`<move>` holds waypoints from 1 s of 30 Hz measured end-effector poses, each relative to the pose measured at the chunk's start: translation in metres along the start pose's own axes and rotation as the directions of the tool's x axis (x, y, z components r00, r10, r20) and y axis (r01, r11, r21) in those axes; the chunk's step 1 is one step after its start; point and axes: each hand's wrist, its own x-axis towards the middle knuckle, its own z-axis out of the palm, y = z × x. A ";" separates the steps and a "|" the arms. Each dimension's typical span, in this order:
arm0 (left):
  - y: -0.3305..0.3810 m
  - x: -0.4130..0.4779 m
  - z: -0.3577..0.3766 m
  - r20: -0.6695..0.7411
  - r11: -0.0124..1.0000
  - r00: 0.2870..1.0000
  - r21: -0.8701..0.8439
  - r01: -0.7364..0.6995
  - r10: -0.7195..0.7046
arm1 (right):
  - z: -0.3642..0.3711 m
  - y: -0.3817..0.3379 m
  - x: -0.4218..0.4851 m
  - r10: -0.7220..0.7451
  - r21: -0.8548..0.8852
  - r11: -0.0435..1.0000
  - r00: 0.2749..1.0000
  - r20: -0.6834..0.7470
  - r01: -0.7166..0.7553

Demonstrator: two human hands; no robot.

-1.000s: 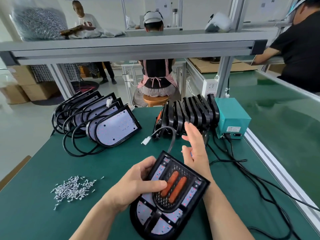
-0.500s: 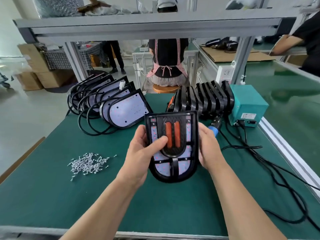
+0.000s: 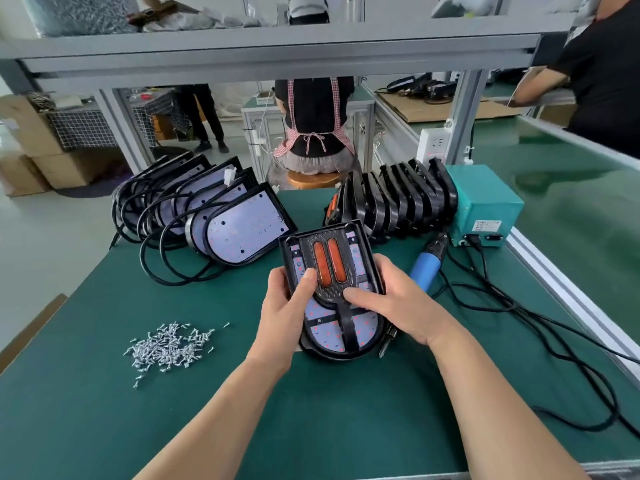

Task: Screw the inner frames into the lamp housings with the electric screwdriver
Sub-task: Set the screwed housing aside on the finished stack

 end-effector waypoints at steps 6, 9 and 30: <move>-0.012 -0.012 -0.013 -0.033 0.908 0.992 0.407 -0.096 0.119 | 0.008 0.001 0.003 0.006 0.194 0.981 0.984 -0.180 0.029; -0.012 -0.002 -0.014 -0.085 0.948 0.996 0.317 -0.008 0.037 | 0.005 -0.007 0.002 0.006 0.219 0.974 0.954 -0.298 0.063; -0.030 0.007 -0.022 -0.062 0.905 0.998 0.424 0.015 0.013 | -0.151 -0.018 -0.088 0.161 0.264 0.906 0.308 -0.938 0.332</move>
